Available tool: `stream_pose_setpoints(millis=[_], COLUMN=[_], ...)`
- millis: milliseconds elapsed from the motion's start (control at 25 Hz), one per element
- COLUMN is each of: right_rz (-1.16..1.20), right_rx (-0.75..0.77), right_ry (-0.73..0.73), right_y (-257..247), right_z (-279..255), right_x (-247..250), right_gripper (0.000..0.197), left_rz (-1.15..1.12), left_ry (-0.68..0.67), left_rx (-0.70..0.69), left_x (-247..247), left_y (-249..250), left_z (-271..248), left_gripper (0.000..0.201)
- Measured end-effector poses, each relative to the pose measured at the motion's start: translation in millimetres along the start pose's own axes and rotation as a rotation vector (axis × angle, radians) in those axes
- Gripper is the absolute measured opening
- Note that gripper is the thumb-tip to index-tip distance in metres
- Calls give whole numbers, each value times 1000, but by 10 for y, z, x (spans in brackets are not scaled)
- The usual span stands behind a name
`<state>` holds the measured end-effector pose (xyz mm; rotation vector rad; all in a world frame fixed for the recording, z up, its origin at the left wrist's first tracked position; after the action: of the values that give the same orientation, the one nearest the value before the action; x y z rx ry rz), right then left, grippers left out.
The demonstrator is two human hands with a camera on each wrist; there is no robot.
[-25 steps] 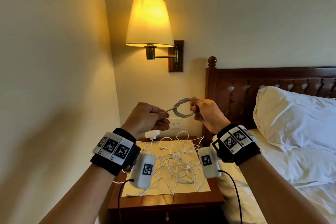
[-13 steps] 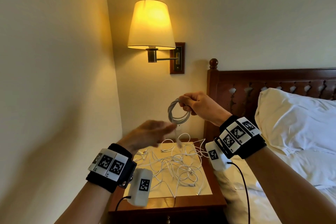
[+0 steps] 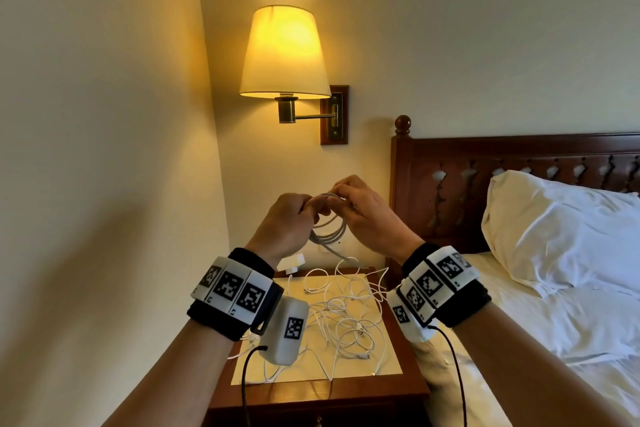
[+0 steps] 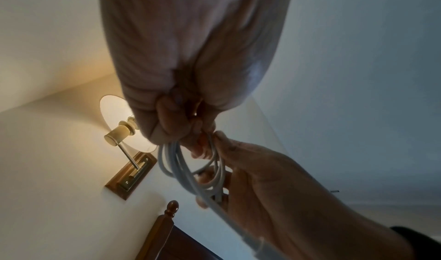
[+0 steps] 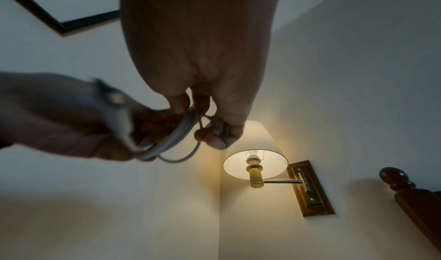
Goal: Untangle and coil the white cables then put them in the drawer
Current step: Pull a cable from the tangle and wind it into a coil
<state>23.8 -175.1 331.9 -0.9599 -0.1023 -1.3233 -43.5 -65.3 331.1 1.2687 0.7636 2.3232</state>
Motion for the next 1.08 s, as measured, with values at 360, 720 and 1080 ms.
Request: stream_pose_setpoints(millis=[360,720,1080], right_rz=[970,1184,1488], right_rx=[-218,-95,-869], right_ry=[281,569,459], right_y=[277,151,423], right_z=[-440,-572,-470], right_x=[-201,-369,-395], right_gripper=[48,18,13], left_rz=[-627,-1067,-1122], left_ry=[238,179,38], left_rx=[309,374,282], left_x=[-44,-239,-351], left_y=[-304,-240,-190], left_z=[-20,-120,-193], left_gripper=[33,27,33])
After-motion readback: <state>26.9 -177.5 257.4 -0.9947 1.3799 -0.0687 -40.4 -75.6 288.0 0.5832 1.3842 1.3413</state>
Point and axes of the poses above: each hand's wrist, its own z-axis towards the middle knuckle, its own x-axis out of the back of the hand, y = z × x, the point moved 6 cm from there along z, towards the middle knuckle, and after that the axes turned 10 degrees about z, right-handed, at the moved point
